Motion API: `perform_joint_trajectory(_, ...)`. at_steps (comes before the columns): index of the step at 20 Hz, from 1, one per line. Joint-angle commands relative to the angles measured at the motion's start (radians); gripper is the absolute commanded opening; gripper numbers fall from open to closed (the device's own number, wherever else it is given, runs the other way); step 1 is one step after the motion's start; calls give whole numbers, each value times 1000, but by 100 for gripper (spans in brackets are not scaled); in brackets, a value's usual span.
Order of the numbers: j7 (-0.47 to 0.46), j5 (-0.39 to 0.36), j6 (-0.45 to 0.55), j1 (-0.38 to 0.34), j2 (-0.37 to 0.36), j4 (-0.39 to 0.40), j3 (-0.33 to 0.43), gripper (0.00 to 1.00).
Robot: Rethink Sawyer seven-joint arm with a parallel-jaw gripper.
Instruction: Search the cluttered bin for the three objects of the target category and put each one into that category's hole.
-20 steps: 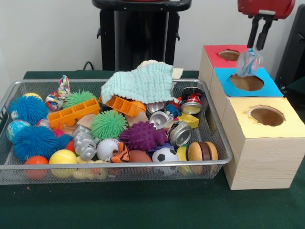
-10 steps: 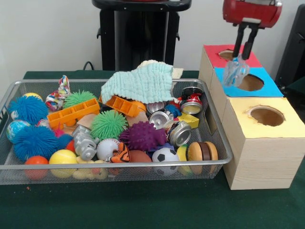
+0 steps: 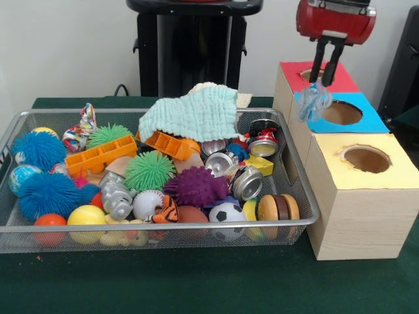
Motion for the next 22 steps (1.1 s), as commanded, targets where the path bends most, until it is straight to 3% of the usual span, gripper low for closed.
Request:
perform_joint_trajectory(1, 243, 46, 196, 51, 3, -60, -12, 0)
perform_joint_trajectory(5, 219, 50, 190, 46, -8, -43, -15, 0)
perform_joint_trajectory(12, 198, 50, 73, 16, -14, 51, 4, 0)
perform_joint_trajectory(19, 220, 57, 100, 32, -11, 32, -4, 0)
perform_joint_trajectory(22, 257, 61, 133, 72, -10, 13, -20, 0)
